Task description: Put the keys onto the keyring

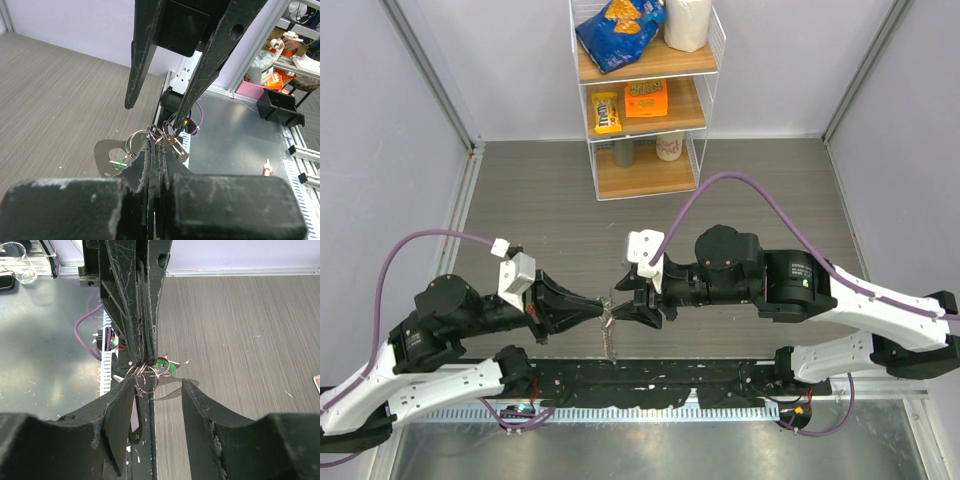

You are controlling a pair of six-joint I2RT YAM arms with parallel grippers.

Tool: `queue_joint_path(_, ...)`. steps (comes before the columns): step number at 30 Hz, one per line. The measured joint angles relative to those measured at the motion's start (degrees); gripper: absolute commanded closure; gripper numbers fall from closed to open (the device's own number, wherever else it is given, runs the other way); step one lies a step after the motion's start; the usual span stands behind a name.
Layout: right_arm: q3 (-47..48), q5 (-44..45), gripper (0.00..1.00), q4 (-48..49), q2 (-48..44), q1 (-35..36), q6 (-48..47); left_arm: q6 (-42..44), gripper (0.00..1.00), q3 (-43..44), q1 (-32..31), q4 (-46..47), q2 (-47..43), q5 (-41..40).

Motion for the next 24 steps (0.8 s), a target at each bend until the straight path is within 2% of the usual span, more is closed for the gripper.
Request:
queue_joint_path(5, 0.00, -0.11, 0.53, 0.07, 0.61, 0.00, 0.22, 0.00, 1.00, -0.28, 0.00, 0.07, -0.70, -0.02)
queue_joint_path(7, 0.00, -0.22, 0.62, 0.07, 0.70, 0.00, 0.22, 0.00, 1.00, -0.33, 0.00, 0.07, -0.92, -0.09)
queue_joint_path(8, 0.00, -0.28, 0.70, 0.09, 0.72, 0.00, 0.28, 0.00, 1.00, -0.33, 0.00, 0.11, -1.05, -0.24)
queue_joint_path(9, -0.02, -0.42, 0.75, 0.09, 0.72, 0.00, 0.37, 0.00, 1.00, -0.35, 0.00, 0.17, -1.16, -0.35)
queue_joint_path(10, -0.04, -0.48, 0.86, 0.09, 0.72, 0.00, 0.44, 0.00, 1.00, -0.39, 0.00, 0.24, -1.29, -0.48)
queue_joint_path(12, -0.17, -0.66, 0.94, 0.13, 0.72, 0.00, 0.61, 0.00, 1.00, -0.55, 0.00, 0.39, -1.55, -0.79)
queue_joint_path(24, -3.58, -2.78, 0.95, 0.72, 0.70, 0.00, 1.86, -0.04, 1.00, -1.92, 0.00, 0.90, -3.63, -3.41)
